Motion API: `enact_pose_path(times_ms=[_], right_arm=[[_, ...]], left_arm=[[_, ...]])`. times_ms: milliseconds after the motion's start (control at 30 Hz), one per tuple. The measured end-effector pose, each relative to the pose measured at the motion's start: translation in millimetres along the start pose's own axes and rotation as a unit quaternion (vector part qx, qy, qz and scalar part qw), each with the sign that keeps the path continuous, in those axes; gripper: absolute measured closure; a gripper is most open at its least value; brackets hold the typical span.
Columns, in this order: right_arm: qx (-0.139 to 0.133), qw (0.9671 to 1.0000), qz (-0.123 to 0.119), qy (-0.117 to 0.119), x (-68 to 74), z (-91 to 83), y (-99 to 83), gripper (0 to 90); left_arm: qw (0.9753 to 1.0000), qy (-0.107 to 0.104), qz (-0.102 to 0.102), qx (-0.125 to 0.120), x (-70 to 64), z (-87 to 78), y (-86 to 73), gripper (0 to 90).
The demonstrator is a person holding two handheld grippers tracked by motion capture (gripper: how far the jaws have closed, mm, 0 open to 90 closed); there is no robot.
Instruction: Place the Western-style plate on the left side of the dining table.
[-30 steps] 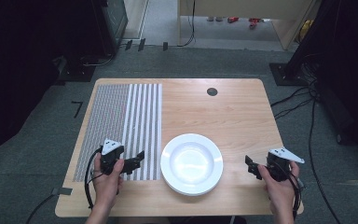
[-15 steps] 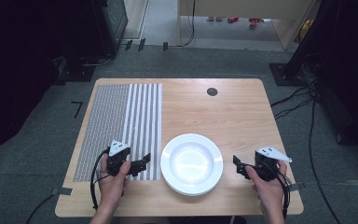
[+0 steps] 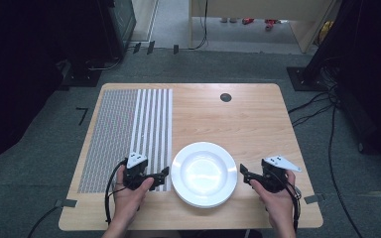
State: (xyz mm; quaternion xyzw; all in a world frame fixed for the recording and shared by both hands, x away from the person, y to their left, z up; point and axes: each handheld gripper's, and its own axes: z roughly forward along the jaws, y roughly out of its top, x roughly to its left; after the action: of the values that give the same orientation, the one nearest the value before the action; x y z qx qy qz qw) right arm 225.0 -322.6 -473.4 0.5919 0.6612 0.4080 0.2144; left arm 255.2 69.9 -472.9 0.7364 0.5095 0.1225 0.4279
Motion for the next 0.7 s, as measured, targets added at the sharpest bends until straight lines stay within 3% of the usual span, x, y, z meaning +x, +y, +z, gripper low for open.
enact_pose_path(times_ms=[100, 267, 333, 400, 500, 700], right_arm=[[-0.001, 1.0000, -0.002, 0.004, 4.8, 2.5, -0.6, 16.9], [-0.008, 0.9998, -0.007, -0.017, 12.3, 8.0, -2.4, 27.5], [-0.005, 0.9999, -0.006, -0.008, 14.1, 10.1, -3.4, 30.0], [-0.007, 0.9999, -0.006, 0.005, 15.5, 10.3, -4.2, 39.8], [-0.008, 0.9995, 0.003, 0.030, 16.0, 10.3, -4.5, 50.8], [-0.019, 0.9978, 0.021, 0.060, 13.2, 10.3, -7.1, 65.8]], left_arm=[[1.0000, -0.004, 0.002, 0.003, -2.3, 1.6, -0.7, 13.6], [1.0000, -0.003, -0.001, 0.005, -5.7, 4.5, -1.8, 14.4], [0.9999, -0.009, -0.003, 0.005, -6.9, 5.3, -2.2, 15.5], [0.9999, -0.012, -0.001, 0.005, -8.6, 6.2, -2.8, 15.8], [1.0000, -0.008, -0.002, 0.002, -11.1, 7.3, -3.9, 25.2], [0.9997, -0.023, -0.002, 0.001, -14.3, 8.4, -6.3, 41.1]])
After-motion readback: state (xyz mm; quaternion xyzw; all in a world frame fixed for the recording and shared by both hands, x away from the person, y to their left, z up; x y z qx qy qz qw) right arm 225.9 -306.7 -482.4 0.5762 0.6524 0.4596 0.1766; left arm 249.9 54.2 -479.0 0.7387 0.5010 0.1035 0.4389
